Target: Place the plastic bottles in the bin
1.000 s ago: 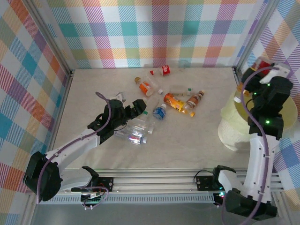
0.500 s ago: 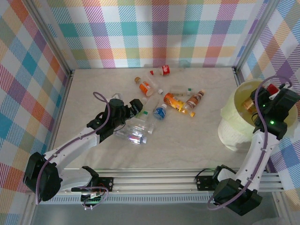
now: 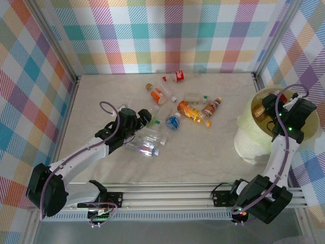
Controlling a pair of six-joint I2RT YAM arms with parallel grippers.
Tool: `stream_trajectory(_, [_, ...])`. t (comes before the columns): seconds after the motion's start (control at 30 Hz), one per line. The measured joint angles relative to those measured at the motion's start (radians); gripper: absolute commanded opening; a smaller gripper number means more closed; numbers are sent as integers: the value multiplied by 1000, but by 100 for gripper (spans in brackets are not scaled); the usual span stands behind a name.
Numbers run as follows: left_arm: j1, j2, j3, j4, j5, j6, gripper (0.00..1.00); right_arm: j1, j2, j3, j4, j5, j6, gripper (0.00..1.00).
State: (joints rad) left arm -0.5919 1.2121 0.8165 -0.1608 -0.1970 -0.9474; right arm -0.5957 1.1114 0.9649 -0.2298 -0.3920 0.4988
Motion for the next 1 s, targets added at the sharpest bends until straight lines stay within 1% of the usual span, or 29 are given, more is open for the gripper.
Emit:
stream_trajectory(0.13, [0,10,0,-19,-13,-30,100,-1,43,-18,40,-50,18,75])
stream_trajectory(0.27, [-1,10,0,-54,-42,-45,100,-1,66,-34,70,-70,25,81])
stream_trajectory(0.53, [-1,12,2,-128,-79,-53,100,-1,66,-67,76,-74,29,88])
stream_trajectory(0.6, [-1,14,3,-135,-86,-55,100,-1,65,-67,75,-72,29,92])
stream_trajectory(0.73, [-1,18,6,-159,-101,-59,100,-1,58,-67,62,-50,35,94])
stream_trajectory(0.87, [-1,17,8,-186,-120,-68,100,-1,31,-59,12,-24,36,96])
stream_trajectory(1.0, [-1,17,8,-215,-135,-86,100,-1,-13,-6,-67,-5,32,99])
